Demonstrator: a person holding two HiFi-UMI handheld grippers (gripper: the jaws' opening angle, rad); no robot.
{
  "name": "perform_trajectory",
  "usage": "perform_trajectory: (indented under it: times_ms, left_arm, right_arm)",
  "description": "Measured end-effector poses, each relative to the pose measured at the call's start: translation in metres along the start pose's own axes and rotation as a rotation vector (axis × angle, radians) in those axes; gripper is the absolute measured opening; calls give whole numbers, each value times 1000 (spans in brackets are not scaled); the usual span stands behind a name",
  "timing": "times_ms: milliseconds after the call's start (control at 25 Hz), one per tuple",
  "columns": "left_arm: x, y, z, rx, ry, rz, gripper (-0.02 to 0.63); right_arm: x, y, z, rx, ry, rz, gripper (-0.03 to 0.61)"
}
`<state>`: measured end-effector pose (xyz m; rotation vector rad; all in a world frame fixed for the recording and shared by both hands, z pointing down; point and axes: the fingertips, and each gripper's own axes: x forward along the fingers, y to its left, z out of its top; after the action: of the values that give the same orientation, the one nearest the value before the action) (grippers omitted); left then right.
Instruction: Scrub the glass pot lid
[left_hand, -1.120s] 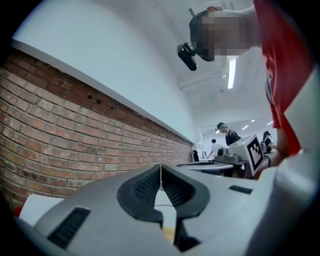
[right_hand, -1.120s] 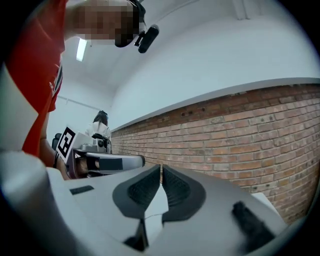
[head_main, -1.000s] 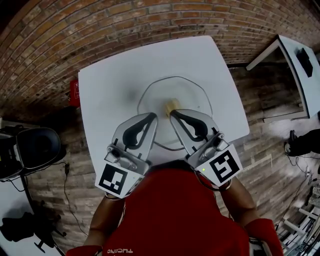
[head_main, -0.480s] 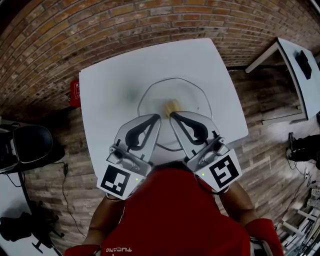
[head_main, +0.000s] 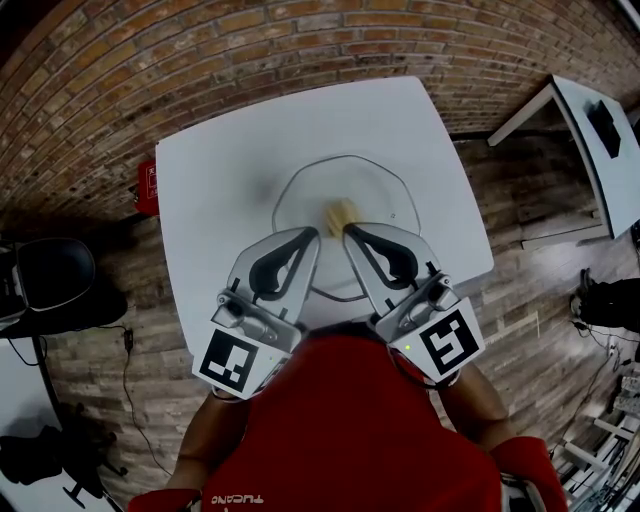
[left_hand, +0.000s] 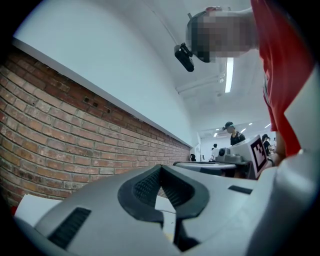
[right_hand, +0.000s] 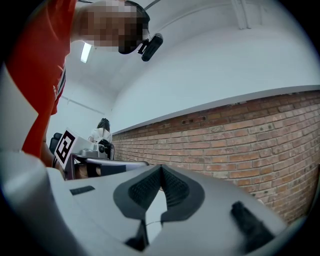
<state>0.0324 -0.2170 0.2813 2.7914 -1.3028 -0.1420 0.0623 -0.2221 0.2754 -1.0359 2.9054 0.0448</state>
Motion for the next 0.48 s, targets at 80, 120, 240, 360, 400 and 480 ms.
perform_trajectory:
  times_ms: [80,120,240,360,400,480]
  left_arm:
    - [0,-2,-1,0,-1,-4,17]
    - [0,-3,-1,3,-3,-9,17]
    - [1,-4,-1,4,-5,-14,17]
    - [2,-5,-2,2,-4,-16,17]
    - [3,-6,-3,2,-4,-16,17]
    - [2,-6,-3,1,-3,-18,17]
  right_arm:
    - [-1,0,-1,4,2,-1,29]
    - [-2,-1,-1,4,2,-2,28]
    - [-4,-2,-1,4,6,-3,28]
    - [-5,-2,-2,5,10,-3,28]
    - [-6,-2,-3,5,11,-3,28]
    - [-6,-2,-3,5,12,-4,28]
